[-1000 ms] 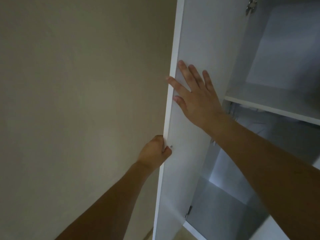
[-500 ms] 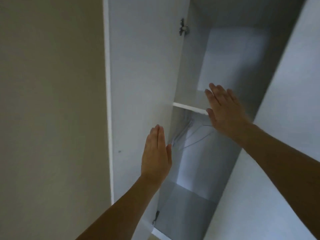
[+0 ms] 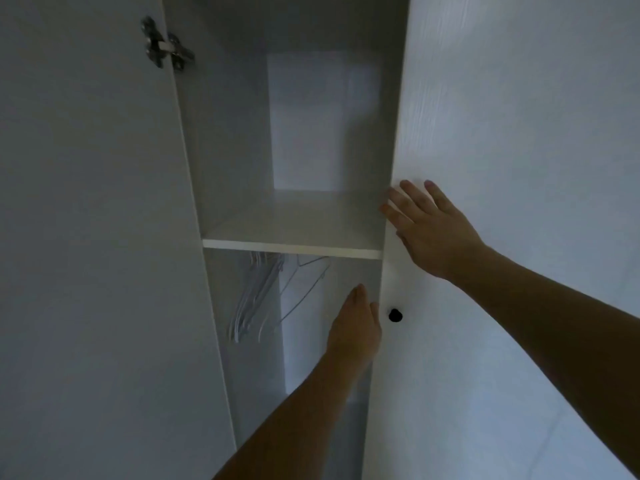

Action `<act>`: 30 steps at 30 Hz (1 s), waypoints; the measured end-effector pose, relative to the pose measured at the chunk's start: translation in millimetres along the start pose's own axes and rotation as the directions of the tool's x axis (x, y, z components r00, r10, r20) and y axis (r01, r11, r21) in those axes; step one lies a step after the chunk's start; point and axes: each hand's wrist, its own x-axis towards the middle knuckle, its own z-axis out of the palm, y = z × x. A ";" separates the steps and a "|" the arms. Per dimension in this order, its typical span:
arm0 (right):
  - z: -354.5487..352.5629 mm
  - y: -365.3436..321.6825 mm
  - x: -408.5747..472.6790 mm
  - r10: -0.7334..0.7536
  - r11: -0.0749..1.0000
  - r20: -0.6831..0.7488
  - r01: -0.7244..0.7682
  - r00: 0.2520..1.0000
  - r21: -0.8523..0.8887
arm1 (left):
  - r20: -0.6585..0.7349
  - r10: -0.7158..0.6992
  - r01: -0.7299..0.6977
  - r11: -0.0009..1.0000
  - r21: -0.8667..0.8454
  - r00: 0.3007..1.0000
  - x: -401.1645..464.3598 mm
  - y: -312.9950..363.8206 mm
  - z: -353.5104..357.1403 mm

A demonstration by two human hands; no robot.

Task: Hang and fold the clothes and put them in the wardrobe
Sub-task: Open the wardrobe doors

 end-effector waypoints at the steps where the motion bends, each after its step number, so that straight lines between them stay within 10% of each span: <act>1: 7.7 0.5 6.6 -0.014 1.000 -0.008 0.014 1.000 -0.022 | 0.031 0.007 -0.005 0.999 -0.047 1.000 14.6 1.0 6.3; 13: 24.2 -5.9 23.9 -0.090 0.981 -0.091 0.072 0.992 -0.180 | 0.007 0.132 -0.125 0.952 -0.278 0.991 59.1 -22.5 27.1; 30: -136.2 14.1 -211.9 -0.055 0.993 -0.182 0.034 0.982 -0.117 | -0.083 0.255 -0.268 0.930 -0.253 0.963 -194.3 99.0 47.7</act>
